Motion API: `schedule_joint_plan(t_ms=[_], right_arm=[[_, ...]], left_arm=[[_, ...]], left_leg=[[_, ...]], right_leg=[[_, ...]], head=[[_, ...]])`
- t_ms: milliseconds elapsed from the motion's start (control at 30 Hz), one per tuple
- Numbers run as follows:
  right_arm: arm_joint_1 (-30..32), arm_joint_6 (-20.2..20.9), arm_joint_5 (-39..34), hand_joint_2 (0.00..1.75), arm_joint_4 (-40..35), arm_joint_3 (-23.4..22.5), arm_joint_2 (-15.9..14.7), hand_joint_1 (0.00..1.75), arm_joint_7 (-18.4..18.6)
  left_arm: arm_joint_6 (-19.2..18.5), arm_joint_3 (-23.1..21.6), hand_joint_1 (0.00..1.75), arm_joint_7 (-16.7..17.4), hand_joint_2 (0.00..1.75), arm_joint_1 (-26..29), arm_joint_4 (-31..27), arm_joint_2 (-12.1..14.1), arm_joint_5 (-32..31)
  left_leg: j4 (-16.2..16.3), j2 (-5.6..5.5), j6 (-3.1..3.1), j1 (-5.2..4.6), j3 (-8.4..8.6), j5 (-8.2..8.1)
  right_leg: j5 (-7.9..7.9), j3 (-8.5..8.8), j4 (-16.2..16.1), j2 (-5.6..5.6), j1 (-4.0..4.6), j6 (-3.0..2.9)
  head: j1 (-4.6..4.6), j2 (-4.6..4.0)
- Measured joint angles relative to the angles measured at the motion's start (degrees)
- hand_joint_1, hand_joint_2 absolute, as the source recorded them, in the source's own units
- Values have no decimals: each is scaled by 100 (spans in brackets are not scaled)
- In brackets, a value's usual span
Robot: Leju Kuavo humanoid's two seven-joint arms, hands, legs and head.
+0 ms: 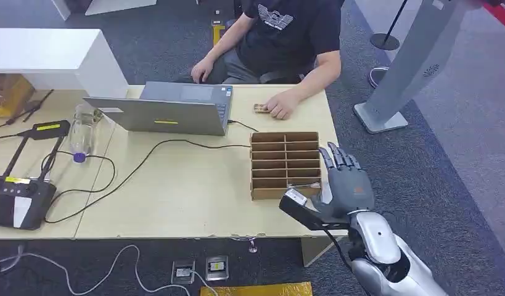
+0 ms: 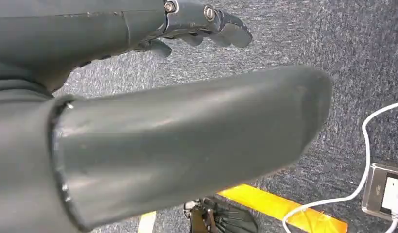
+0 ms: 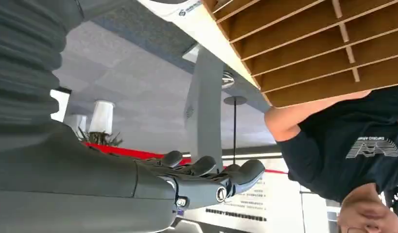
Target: Pass the card to the sensor for recognition and then transmit it.
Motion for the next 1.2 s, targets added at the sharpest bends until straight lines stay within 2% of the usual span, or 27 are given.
schedule_joint_plan(t_ms=[333, 600, 900, 1200], right_arm=[[-1, -118, 11, 175, 243, 205, 166, 0, -4], [-74, -548, 31, 175, 749, 367, 384, 0, -243], [-284, -715, 0, 175, 1443, 529, 612, 0, -363], [-352, -732, 4, 175, 1692, 590, 708, 0, -380]], left_arm=[[0, 0, 0, 2, 0, 0, -2, 0, 0], [2, 0, 0, 2, 0, 0, -2, 0, -37], [11, -9, 0, 11, 0, -4, 0, 0, -42], [9, -7, 0, 41, 0, -2, -2, -2, -57]], left_leg=[[0, 0, 0, 0, 0, 0], [0, 0, 0, 0, -1, 0], [0, -2, 0, 0, 0, 0], [0, -5, 0, 0, -2, 1]], right_leg=[[0, 0, 0, -1, 0, 0], [0, 0, 1, -1, 0, 0], [0, 0, 0, -4, 0, 0], [0, 0, 1, -9, 0, 0]], head=[[0, 0], [0, 0], [0, 0], [0, 0]])
